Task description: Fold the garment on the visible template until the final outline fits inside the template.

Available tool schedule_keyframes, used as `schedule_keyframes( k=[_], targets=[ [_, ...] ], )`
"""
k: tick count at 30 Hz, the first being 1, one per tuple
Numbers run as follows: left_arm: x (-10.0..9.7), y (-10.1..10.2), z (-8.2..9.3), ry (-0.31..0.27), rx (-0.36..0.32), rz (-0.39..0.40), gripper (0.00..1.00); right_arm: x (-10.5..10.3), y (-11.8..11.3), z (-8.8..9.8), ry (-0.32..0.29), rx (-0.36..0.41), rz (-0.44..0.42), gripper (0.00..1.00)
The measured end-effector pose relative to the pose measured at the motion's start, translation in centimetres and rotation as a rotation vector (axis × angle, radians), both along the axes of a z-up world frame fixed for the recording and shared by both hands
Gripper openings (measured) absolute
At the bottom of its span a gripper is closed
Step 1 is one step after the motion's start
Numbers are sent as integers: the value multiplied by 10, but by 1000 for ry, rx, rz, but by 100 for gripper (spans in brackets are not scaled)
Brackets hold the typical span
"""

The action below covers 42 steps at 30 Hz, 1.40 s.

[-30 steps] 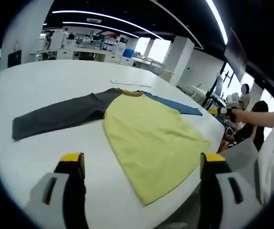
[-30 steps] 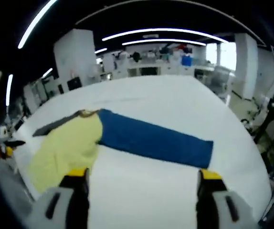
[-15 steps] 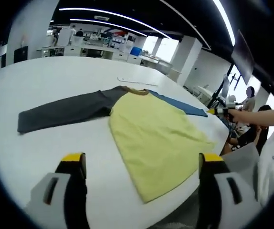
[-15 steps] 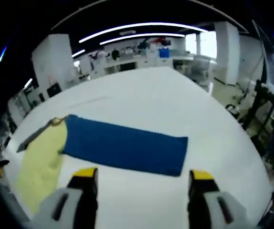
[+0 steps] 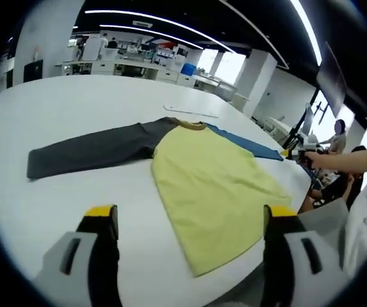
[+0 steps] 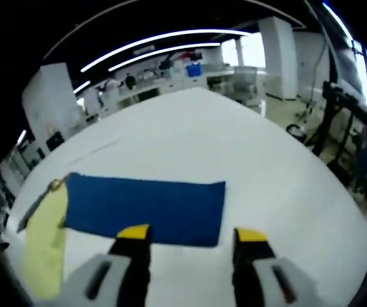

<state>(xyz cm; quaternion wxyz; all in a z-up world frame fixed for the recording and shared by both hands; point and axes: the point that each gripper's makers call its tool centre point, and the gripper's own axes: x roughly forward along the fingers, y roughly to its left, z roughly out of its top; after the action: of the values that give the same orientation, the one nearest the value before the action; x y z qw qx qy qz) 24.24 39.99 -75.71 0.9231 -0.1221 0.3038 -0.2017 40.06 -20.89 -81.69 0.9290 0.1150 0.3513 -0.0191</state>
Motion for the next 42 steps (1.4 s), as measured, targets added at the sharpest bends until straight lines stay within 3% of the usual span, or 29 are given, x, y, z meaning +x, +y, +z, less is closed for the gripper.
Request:
schedule_keyframes(
  k=[8,14,20,21,31,42],
  targets=[
    [-3,-4,-7,18,14,-6,89,1,-5,-15,27,-9,-16,29],
    [-2,-8,-12,19,10,-17,88,1,-7,-14,28,-17,-27,20],
    [-5,-10,-16,31,12,-25,88,-2,-7,-15,45,-49,-26,4],
    [-6,-11,-17,33,9,-25,88,-1,-14,-17,59,-83,-10,1],
    [-7,-15,-18,19,-7,-28,87,8,1,19,-25,-97,39,0],
    [-8,-19,-22,3,12,-71,88,29,58,46,-110,-22,143,0]
  ],
)
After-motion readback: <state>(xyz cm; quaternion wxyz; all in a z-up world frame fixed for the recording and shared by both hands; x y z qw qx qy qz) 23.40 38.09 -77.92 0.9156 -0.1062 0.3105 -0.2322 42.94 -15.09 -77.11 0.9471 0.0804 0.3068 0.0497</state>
